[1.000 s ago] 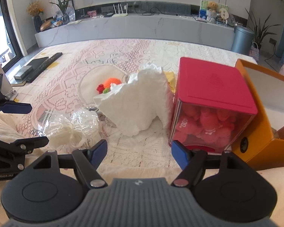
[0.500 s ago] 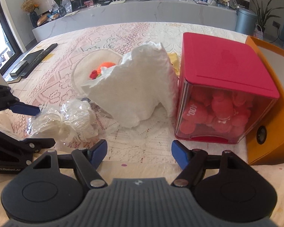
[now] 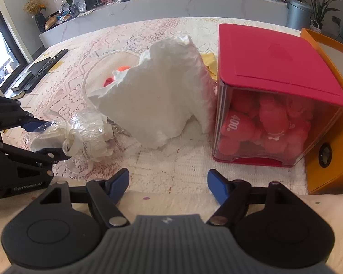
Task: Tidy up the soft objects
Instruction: 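Move both tools back over the remaining tissue and plastic bag, then grasp the clear plastic bag with the left tool while the right tool grasps the white tissue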
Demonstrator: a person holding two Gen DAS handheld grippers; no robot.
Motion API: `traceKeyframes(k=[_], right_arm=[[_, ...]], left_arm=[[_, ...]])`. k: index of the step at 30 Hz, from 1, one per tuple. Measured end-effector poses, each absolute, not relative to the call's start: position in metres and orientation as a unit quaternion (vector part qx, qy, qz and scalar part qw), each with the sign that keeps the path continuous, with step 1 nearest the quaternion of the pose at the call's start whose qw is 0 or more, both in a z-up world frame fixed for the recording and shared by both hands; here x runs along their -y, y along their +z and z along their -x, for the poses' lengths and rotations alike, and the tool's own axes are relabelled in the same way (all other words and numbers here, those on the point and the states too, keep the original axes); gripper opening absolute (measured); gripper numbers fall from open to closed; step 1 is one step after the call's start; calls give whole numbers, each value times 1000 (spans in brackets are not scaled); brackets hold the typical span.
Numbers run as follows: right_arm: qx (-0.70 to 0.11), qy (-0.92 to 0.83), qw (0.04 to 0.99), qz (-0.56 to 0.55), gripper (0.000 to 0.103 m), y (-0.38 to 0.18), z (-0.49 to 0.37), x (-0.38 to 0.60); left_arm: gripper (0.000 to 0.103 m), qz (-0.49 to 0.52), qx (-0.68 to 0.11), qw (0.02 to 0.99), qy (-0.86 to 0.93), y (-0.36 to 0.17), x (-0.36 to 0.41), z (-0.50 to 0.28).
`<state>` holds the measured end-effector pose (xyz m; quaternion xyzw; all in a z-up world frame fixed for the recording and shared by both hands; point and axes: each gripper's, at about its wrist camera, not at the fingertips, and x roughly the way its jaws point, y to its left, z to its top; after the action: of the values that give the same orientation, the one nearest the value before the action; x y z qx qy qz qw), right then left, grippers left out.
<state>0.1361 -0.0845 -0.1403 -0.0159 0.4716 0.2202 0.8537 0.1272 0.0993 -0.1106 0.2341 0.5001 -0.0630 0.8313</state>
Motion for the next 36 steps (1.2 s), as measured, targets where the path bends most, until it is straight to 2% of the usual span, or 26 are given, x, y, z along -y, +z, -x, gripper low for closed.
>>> traceKeyframes(k=[10, 16, 19, 21, 26, 31, 36], right_arm=[[-441, 230, 867, 34, 74, -124, -124, 85], [-394, 248, 882, 68, 74, -101, -119, 78], [-365, 251, 891, 101, 76, -90, -121, 71], [-345, 254, 894, 131, 88, -84, -122, 66], [-303, 271, 881, 242, 99, -83, -133, 46], [-298, 291, 849, 326, 99, -99, -158, 26], [-313, 308, 836, 328, 97, -107, -181, 18]], left_arm=[[44, -40, -463, 885, 1, -77, -121, -104], [44, 57, -449, 891, 26, -69, -136, -100], [44, 67, -442, 894, 25, -67, -135, -102], [44, 67, -439, 896, 24, -65, -134, -104], [44, 67, -437, 897, 20, -66, -137, -111], [44, 75, -439, 895, 18, -71, -141, -116], [44, 84, -444, 892, 15, -76, -145, -118]])
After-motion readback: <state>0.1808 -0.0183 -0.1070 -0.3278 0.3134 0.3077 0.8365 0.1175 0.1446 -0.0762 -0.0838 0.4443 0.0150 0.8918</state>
